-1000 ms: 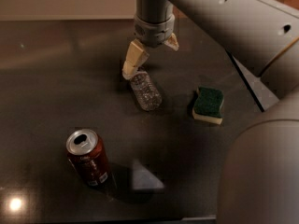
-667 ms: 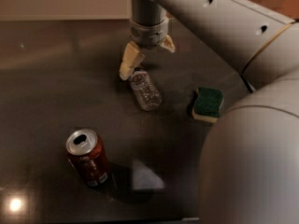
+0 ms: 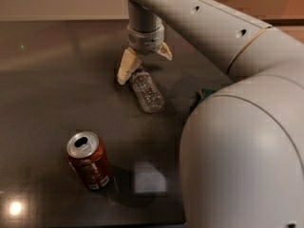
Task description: Place water bottle upright
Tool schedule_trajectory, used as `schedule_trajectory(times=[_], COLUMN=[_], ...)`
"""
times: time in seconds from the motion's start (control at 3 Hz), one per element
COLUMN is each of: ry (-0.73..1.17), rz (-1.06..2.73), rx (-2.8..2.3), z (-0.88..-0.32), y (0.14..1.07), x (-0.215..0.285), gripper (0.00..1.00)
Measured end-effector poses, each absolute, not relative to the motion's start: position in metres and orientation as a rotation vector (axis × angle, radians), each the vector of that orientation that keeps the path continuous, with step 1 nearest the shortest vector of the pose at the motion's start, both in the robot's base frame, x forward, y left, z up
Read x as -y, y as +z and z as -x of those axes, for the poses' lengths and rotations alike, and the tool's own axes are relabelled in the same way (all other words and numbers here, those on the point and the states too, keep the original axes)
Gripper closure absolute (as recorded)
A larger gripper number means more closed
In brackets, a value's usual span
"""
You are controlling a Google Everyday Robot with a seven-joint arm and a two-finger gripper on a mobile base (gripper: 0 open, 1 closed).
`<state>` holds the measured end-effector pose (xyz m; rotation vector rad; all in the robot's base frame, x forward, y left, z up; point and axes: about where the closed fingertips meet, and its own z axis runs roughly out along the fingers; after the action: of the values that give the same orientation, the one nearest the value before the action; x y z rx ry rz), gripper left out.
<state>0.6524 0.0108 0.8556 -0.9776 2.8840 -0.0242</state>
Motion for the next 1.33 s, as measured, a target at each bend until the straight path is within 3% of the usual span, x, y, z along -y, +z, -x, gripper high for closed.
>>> schedule_trajectory(times=[0.33,0.67,1.33], ry=[-0.001,0.010,0.022], rz=[0.975,0.997,1.051], rx=[-2.911,-2.917,-2.899], z=[-0.653,-0.652,-0.648], y=[0.846,0.844,0.849], x=[-0.018,-0.025,-0.034], gripper=[0.07,0.21,0.68])
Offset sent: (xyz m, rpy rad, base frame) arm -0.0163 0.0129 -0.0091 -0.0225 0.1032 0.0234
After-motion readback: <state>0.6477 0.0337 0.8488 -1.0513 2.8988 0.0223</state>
